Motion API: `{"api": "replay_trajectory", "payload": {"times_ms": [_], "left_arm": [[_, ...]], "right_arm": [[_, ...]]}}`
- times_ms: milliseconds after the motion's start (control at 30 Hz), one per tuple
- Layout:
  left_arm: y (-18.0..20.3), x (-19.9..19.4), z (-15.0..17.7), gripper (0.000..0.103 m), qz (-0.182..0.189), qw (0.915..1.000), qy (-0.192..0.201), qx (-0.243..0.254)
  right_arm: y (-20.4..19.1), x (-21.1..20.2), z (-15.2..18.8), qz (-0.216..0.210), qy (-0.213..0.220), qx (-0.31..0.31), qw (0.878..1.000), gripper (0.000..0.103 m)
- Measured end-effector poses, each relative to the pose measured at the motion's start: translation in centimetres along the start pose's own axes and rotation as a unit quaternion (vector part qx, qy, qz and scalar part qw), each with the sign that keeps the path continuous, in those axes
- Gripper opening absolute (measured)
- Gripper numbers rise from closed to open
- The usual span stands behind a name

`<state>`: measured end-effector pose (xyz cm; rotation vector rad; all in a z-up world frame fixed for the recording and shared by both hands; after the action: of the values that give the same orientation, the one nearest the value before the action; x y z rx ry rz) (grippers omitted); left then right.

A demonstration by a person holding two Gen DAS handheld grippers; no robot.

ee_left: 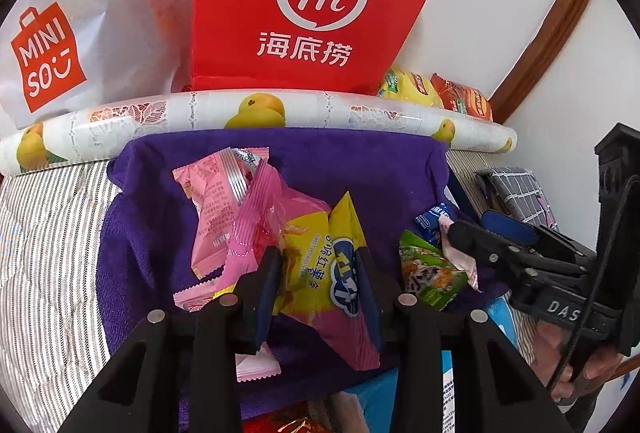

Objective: Organize snacks
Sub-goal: 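Open the right gripper to drop the WOWO pack onto the towel while the left holds the chip bag, then open the left gripper to drop the pink-yellow chip bag while the right grasps the pink Toy Story tube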

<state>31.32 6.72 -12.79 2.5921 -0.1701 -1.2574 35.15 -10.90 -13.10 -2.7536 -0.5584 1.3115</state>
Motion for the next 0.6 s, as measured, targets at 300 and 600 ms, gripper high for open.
{"api": "replay_trajectory", "payload": {"times_ms": [300,600], "left_arm": [[0.3,-0.2,-0.1,0.054,0.004,1.0000,0.002,-0.004],[1.5,-4.4,-0.5,0.065,0.003,0.9991,0.040,0.016]], "right_arm": [[0.4,-2.5,0.0,0.007,0.018,0.012,1.000,0.073],[0.2,-5.9,1.5,0.009,0.033,0.020,0.999,0.073]]}}
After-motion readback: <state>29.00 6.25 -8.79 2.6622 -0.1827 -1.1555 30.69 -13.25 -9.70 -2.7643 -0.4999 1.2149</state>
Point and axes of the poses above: each gripper's, at about its wrist camera, not at the fingertips, and x roughly the way its jaws point, y to its right, z to its underside, the point moved 1 cm from there along x, roughly the way its jaws point, and after that the axes turned 6 degrees about y, right-handed, at the moved point
